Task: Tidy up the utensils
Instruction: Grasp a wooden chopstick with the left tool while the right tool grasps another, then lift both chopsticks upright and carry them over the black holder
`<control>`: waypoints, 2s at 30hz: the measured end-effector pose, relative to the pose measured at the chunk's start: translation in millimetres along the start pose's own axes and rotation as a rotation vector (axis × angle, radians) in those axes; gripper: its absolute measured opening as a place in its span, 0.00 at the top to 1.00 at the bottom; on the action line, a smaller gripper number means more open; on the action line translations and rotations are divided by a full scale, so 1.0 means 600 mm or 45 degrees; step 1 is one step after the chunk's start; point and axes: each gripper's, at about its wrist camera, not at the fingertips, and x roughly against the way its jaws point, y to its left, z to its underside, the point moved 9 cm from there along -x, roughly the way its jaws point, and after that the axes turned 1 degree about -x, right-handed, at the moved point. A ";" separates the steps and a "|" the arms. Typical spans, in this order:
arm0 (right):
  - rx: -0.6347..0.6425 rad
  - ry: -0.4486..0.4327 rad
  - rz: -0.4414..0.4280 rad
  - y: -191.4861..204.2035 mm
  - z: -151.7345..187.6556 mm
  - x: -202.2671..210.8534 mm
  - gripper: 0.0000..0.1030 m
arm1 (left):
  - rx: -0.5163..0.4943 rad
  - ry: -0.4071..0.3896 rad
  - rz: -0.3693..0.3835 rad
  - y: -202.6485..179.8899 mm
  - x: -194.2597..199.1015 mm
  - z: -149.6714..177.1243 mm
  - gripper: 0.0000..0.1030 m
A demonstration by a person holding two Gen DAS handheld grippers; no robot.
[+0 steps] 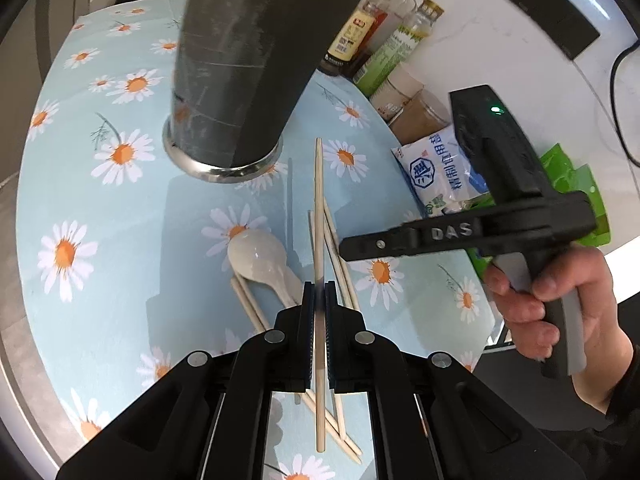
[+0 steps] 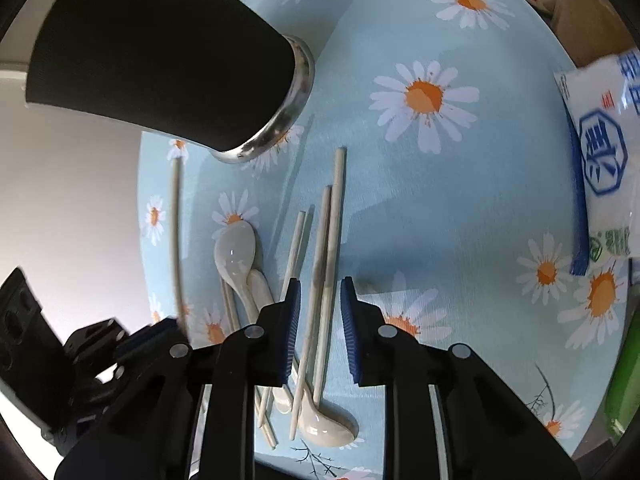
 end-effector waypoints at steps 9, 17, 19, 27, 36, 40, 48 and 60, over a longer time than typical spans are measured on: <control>0.003 0.020 0.145 -0.004 -0.009 -0.009 0.87 | 0.058 -0.043 0.043 0.010 0.013 0.031 0.96; 0.032 0.026 0.279 0.025 -0.013 -0.046 0.89 | 0.079 -0.053 0.058 0.018 0.020 0.042 0.96; 0.029 0.027 0.324 0.034 -0.013 -0.057 0.92 | 0.079 -0.054 0.058 0.018 0.020 0.042 0.96; -0.020 0.010 0.389 0.047 -0.018 -0.069 0.94 | 0.085 -0.067 0.067 0.019 0.018 0.043 0.96; -0.081 -0.086 0.266 0.040 -0.039 -0.059 0.95 | 0.084 -0.073 0.045 0.025 0.021 0.034 0.96; -0.061 -0.153 0.196 0.043 -0.052 -0.038 0.95 | 0.080 -0.103 0.027 0.023 0.030 0.022 0.96; 0.133 -0.305 0.032 0.085 -0.049 0.024 0.95 | 0.097 -0.223 -0.002 0.005 0.058 -0.007 0.96; 0.472 -0.563 -0.222 0.135 0.001 0.171 0.95 | 0.084 -0.510 -0.002 -0.053 0.129 -0.044 0.96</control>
